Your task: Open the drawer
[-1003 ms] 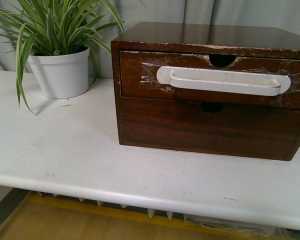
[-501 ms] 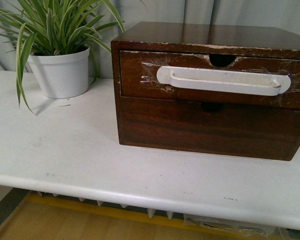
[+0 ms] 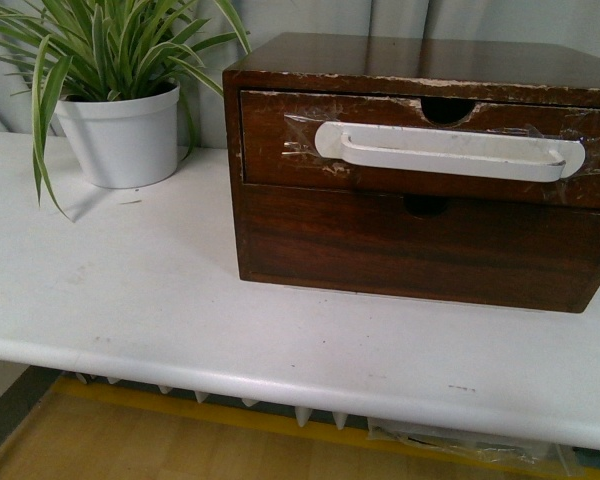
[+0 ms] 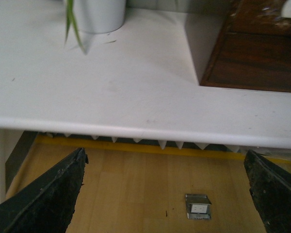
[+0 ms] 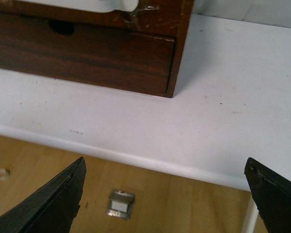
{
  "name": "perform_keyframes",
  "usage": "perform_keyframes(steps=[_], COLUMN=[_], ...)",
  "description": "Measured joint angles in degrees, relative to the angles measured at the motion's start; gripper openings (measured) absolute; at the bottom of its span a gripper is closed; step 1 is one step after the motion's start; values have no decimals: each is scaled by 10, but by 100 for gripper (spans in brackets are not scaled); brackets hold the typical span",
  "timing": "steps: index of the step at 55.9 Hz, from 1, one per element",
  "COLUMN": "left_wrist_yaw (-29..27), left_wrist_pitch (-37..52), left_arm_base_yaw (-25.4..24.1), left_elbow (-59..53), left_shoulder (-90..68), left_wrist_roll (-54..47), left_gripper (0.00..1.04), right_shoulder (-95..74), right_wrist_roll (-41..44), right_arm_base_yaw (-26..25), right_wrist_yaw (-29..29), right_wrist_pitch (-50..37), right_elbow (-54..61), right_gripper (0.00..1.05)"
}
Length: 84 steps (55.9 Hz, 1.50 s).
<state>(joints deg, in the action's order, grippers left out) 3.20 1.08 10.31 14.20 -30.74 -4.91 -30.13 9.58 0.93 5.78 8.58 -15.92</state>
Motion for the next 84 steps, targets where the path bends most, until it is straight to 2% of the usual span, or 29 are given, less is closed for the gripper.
perform_keyframes(steps=[11,19,30,37,54,84], left_wrist_yaw=[70,102,100,101,94,92], left_wrist_pitch=[36,41,22,11,-23,-92], left_arm_base_yaw=[61,84,137,162,174,171], left_elbow=[98,183,313,379,501,593], left_shoulder=[-202,-319,-442,-523,-635,-726], left_wrist_roll=[-161,-252,-365,-440,-520,-566], left_gripper=[99,99,99,99,99,99], right_shoulder=[-139,-209,-292,-332,-384,-493], right_wrist_roll=[103,162,254,304,354,347], right_arm_base_yaw=[-3,-5,-14,-21,-26,26], right_wrist_yaw=[46,76,135,150,173,185], right_wrist_pitch=[-7,14,78,105,131,90], right_elbow=[-93,-156,-237,-279,-321,-377], right_gripper=[96,96,96,96,96,96])
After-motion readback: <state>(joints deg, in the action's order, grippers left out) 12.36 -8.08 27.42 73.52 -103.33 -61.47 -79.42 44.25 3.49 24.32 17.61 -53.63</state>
